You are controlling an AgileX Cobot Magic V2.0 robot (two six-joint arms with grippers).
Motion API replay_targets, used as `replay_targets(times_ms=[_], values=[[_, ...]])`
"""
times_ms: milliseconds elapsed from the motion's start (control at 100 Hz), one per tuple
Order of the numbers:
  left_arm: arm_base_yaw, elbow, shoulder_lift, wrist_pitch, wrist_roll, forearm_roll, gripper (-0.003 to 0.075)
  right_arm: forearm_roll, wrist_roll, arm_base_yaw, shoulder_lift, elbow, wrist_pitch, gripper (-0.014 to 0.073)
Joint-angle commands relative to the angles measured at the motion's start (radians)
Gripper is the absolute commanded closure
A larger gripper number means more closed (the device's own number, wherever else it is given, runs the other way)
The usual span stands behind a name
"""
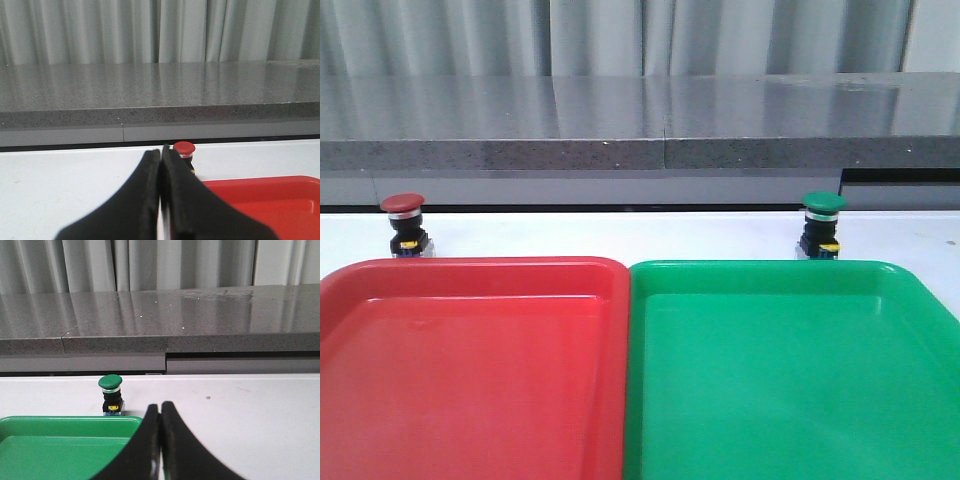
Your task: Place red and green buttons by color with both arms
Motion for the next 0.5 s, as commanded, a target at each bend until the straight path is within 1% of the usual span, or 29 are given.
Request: replay_targets(times_ms=[0, 370, 490], values=[[-0.007, 0.043, -0.029, -0.081, -0.011, -0.008, 0.0739, -0.011, -0.006, -0.007, -0.023, -0.014, -0.075, 0.0662], [-0.007, 0.039, -0.029, -0.081, -0.011, -0.008, 0.0739, -0.011, -0.006, -0.007, -0.023, -0.014, -0.075, 0.0662], [-0.007, 0.015, -0.029, -0.081, -0.011, -0.023, 0.0739, -0.011, -0.006, -0.007, -0.023, -0.014, -0.076, 0.0662]])
